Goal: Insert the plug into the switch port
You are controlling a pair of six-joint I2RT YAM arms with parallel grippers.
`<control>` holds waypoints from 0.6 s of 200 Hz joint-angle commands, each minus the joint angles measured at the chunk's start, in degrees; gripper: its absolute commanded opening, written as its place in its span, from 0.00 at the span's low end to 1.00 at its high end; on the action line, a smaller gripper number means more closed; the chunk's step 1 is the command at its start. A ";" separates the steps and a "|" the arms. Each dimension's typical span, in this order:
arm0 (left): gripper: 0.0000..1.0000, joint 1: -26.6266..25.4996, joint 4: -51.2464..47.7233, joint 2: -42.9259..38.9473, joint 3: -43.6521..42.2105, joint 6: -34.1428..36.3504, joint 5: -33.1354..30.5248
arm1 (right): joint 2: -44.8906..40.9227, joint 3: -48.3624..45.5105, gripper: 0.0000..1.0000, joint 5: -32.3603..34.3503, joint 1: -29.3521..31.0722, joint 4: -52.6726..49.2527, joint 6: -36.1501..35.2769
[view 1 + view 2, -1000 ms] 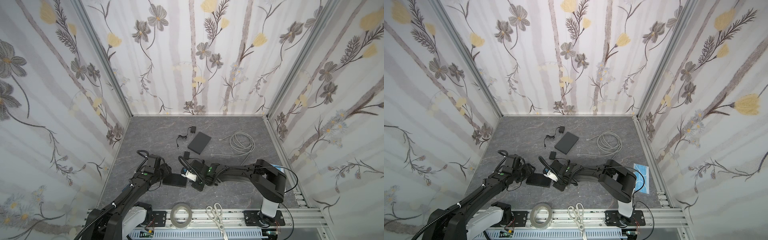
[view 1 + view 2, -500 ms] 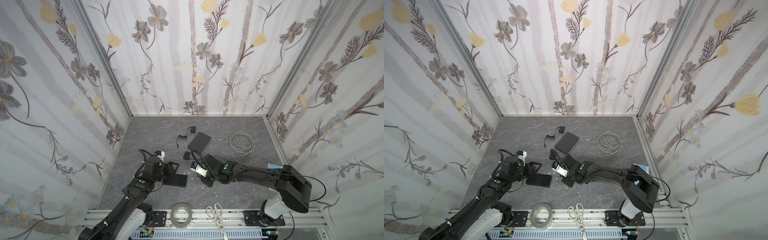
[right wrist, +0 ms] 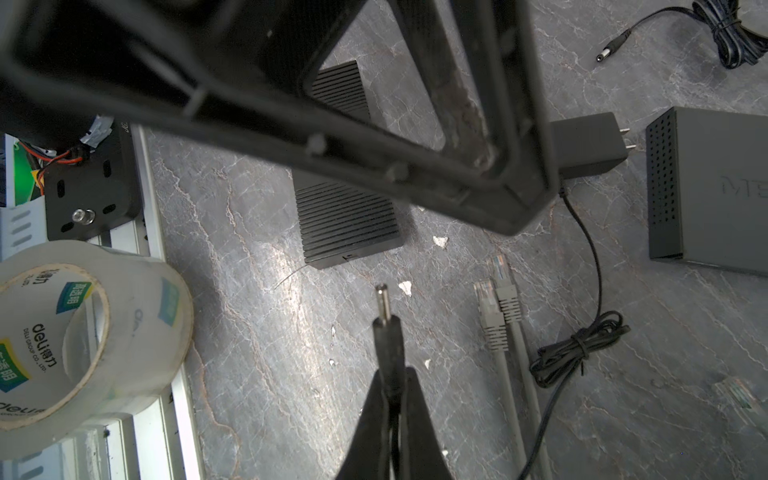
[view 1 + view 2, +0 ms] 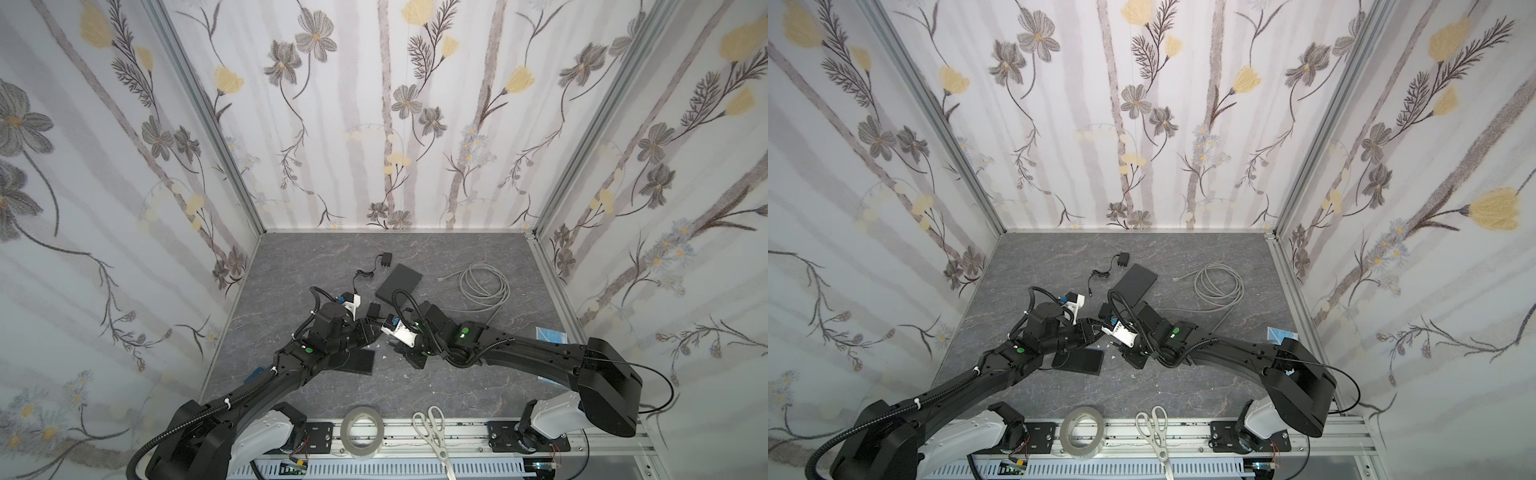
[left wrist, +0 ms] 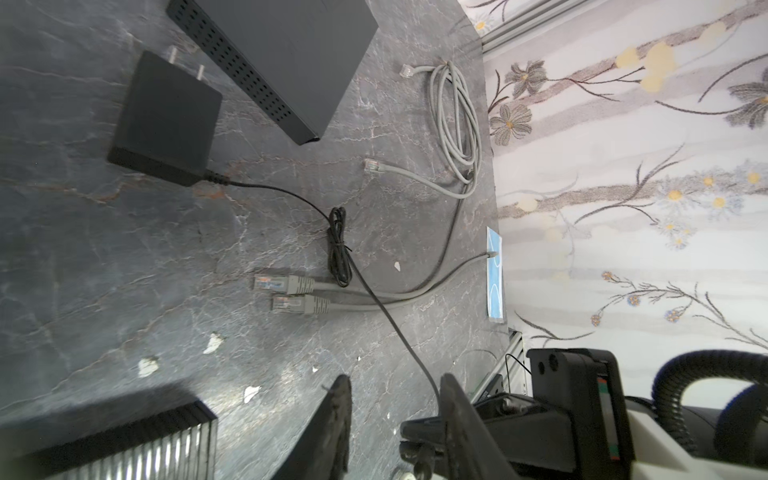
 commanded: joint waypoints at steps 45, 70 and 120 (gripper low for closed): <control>0.31 -2.04 4.02 1.32 0.73 -1.98 0.04 | 1.71 1.91 0.00 0.99 -0.88 3.28 2.11; 0.28 -2.01 3.98 1.22 0.83 -1.87 -0.07 | 1.74 1.78 0.00 2.28 -1.32 3.56 2.95; 0.29 -2.08 4.08 1.65 0.99 -1.88 0.30 | 1.52 1.43 0.00 3.68 -1.43 4.66 3.91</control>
